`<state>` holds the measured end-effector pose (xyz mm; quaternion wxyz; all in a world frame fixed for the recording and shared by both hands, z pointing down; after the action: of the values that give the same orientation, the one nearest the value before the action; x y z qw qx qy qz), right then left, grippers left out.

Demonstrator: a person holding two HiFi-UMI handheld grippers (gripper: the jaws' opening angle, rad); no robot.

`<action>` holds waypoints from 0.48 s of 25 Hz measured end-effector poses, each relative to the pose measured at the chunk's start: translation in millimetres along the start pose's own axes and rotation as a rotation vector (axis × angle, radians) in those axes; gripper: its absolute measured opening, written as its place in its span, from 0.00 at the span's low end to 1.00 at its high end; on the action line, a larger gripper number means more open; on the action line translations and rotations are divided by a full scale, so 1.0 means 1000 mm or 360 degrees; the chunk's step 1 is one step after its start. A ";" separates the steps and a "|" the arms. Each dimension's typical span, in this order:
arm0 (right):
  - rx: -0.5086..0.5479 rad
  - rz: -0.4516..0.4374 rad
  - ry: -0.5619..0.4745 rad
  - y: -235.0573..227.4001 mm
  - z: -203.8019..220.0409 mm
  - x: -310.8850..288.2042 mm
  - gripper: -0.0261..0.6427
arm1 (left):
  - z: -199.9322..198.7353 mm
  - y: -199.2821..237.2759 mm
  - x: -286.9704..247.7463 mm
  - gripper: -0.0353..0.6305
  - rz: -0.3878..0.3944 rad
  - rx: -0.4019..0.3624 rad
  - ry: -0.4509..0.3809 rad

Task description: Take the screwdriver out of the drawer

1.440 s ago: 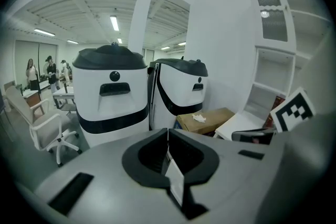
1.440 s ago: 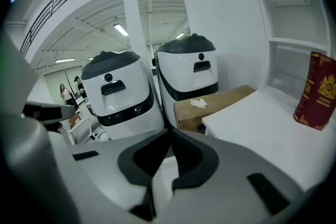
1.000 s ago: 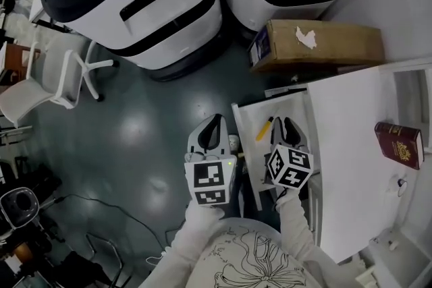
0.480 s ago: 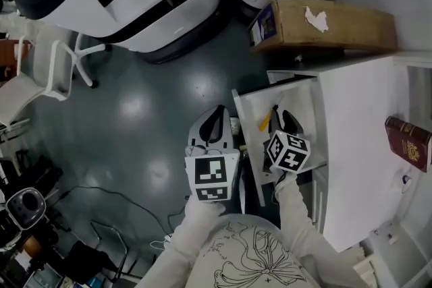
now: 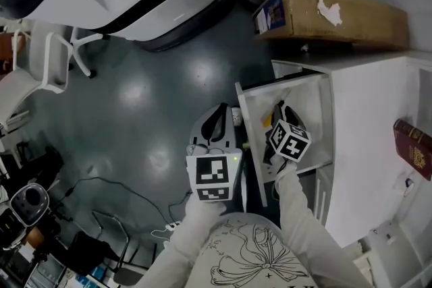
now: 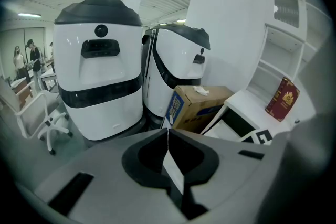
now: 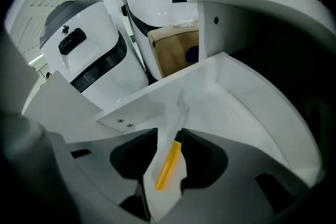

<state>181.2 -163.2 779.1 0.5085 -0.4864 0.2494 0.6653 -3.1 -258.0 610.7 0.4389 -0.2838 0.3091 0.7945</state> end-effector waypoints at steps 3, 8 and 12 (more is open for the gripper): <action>-0.0022 0.0011 0.0034 -0.003 0.004 -0.010 0.25 | 0.003 0.003 -0.004 0.06 -0.0011 0.0009 0.0016; -0.0029 0.0031 0.0101 -0.005 0.013 -0.023 0.24 | 0.009 0.004 -0.009 0.07 -0.0005 0.0015 0.0040; -0.0025 0.0041 0.0148 -0.007 0.020 -0.032 0.23 | 0.011 0.006 -0.011 0.06 0.0001 0.0021 0.0051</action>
<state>180.5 -158.2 816.9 0.4840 -0.5174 0.2738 0.6504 -5.0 -257.7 627.5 0.4354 -0.2934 0.3213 0.7881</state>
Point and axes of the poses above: the fingertips, and each gripper's own axes: x backward along the fingers, y to its left, z out of its underside, the point moved 5 cm from there along x, backward along the fingers, and after that the axes turned 5 degrees about x, right-handed, at the moved point
